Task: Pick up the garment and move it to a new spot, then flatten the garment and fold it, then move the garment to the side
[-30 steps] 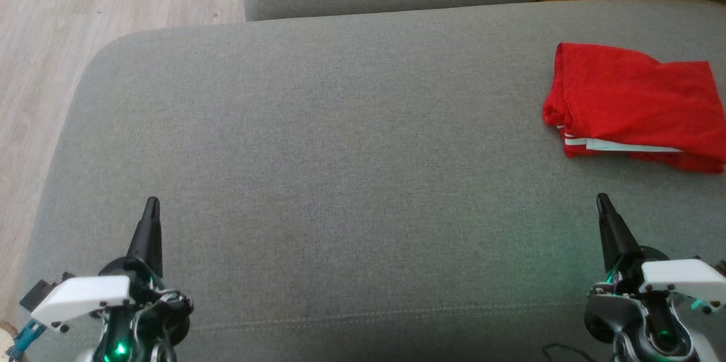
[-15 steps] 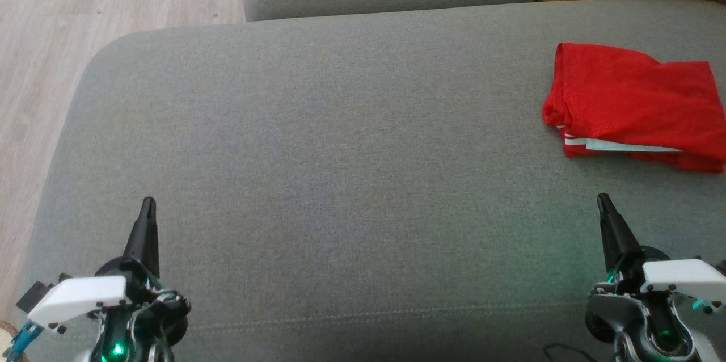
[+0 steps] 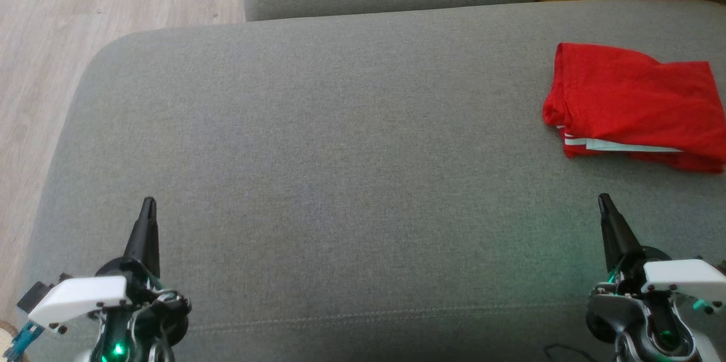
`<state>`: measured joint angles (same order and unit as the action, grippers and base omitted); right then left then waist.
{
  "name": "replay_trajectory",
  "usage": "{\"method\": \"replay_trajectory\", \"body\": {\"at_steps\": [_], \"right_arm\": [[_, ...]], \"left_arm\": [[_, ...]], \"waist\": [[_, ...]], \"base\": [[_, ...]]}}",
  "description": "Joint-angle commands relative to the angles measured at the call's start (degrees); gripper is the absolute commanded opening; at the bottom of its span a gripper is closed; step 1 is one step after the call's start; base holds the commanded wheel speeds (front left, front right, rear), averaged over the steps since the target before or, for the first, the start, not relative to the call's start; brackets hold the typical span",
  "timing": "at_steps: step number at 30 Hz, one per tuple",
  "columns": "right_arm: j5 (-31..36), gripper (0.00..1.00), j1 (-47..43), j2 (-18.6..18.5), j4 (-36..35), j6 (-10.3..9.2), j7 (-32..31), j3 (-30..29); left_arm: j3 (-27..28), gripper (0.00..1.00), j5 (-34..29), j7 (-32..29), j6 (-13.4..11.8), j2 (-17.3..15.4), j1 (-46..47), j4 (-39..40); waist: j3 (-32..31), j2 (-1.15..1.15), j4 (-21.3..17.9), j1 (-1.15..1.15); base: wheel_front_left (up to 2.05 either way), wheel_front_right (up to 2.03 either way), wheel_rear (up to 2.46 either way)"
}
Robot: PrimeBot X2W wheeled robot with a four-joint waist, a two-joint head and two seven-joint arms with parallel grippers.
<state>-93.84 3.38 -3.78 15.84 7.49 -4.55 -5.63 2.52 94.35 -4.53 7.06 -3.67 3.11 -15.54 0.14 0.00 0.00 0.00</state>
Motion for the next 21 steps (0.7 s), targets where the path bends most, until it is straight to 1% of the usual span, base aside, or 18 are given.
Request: {"method": "replay_trajectory", "body": {"at_steps": [1,21], "right_arm": [[0.2,0.0,2.7,-0.4,-1.8,0.0,-0.5,0.8],[0.5,0.0,2.8,-0.1,-1.8,0.0,-0.8,0.5]], "left_arm": [[2.0,0.0,-0.5,-0.4,0.4,-0.6,3.0,1.5],[2.4,0.0,-0.9,-0.7,0.4,-0.4,3.0,1.5]], "waist": [[0.0,0.0,0.0,0.0],[0.0,0.0,0.0,0.0]], "base": [[0.0,0.0,0.0],[0.0,0.0,0.0]]}}
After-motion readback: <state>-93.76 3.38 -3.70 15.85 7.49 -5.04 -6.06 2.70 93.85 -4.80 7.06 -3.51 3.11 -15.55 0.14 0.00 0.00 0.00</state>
